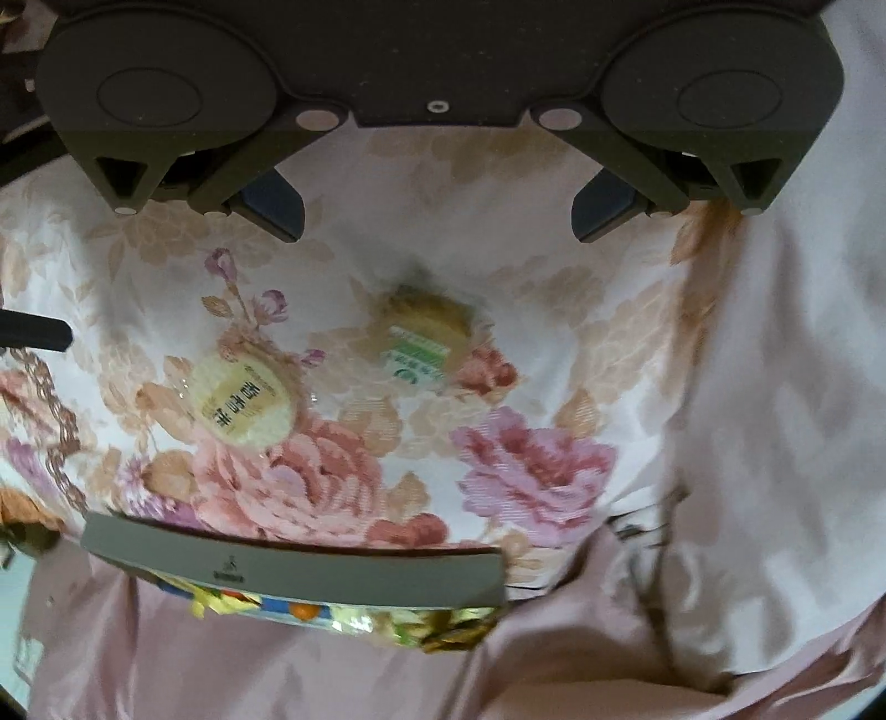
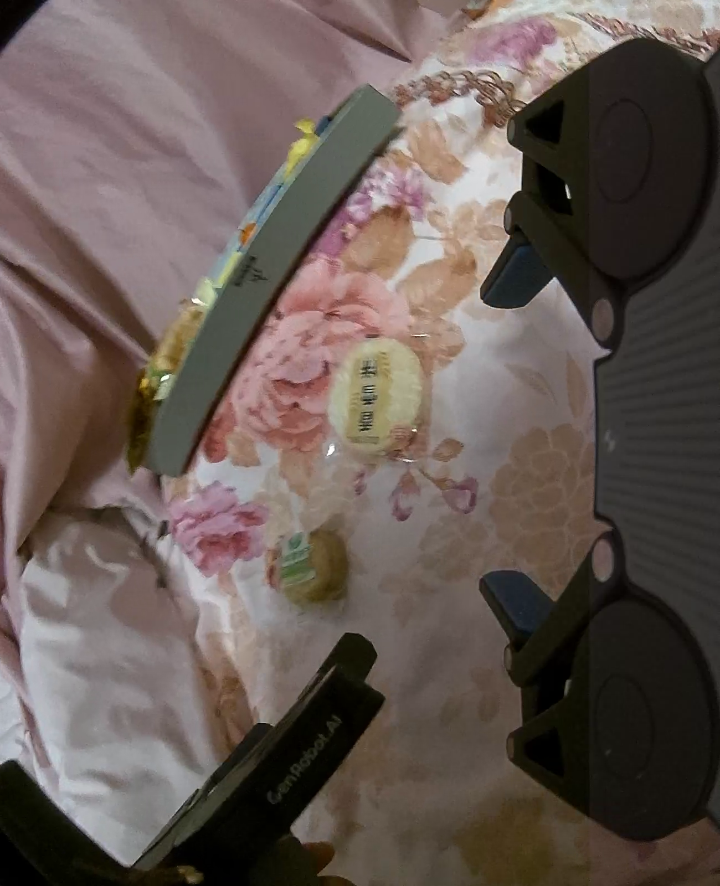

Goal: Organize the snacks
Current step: 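Lower the left tool onto the green biscuit packet while the right tool grasps the rice cake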

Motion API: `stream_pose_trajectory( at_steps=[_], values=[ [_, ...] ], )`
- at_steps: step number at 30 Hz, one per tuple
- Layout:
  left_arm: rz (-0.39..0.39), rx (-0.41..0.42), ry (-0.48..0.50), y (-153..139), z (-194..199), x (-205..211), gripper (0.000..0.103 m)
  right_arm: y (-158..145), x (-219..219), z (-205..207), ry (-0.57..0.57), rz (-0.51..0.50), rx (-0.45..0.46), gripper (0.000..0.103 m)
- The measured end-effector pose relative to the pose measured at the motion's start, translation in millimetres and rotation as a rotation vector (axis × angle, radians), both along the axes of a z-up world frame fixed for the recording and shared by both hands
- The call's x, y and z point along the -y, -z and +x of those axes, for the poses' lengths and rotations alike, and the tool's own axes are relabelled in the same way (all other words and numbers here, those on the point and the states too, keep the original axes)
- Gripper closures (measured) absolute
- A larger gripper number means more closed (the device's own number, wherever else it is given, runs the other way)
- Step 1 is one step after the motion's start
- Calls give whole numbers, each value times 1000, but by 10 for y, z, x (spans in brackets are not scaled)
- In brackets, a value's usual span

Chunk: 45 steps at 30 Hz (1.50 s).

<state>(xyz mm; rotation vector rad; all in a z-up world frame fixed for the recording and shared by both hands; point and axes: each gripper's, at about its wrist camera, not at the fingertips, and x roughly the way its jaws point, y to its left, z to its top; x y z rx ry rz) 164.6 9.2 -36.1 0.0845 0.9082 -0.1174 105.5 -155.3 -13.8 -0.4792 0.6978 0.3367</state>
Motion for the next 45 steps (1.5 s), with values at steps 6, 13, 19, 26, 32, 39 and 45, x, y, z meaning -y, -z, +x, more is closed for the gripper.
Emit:
stream_pose_trajectory(
  at_steps=[6, 13, 19, 26, 32, 39, 45],
  values=[
    [51, 19, 11, 19, 207, 35, 1, 123, 74, 234, 74, 58, -38, 0],
    [88, 31, 29, 60, 371, 44, 1, 183, 115, 535, 144, 116, -35, 0],
    [70, 48, 26, 112, 512, 3, 1, 235, 86, 736, 149, 123, -10, 0],
    [80, 52, 90, 195, 604, 39, 1, 310, -19, 831, 97, 75, 42, 0],
    [54, 44, 126, 246, 630, 34, 1, 310, -55, 906, 56, 41, 97, 0],
    [30, 71, 112, 256, 646, 9, 2, 342, -25, 1017, 46, 96, 80, 0],
    [11, 71, 130, 271, 642, 33, 6, 368, 45, 1051, 56, 158, 62, 0]
  ],
)
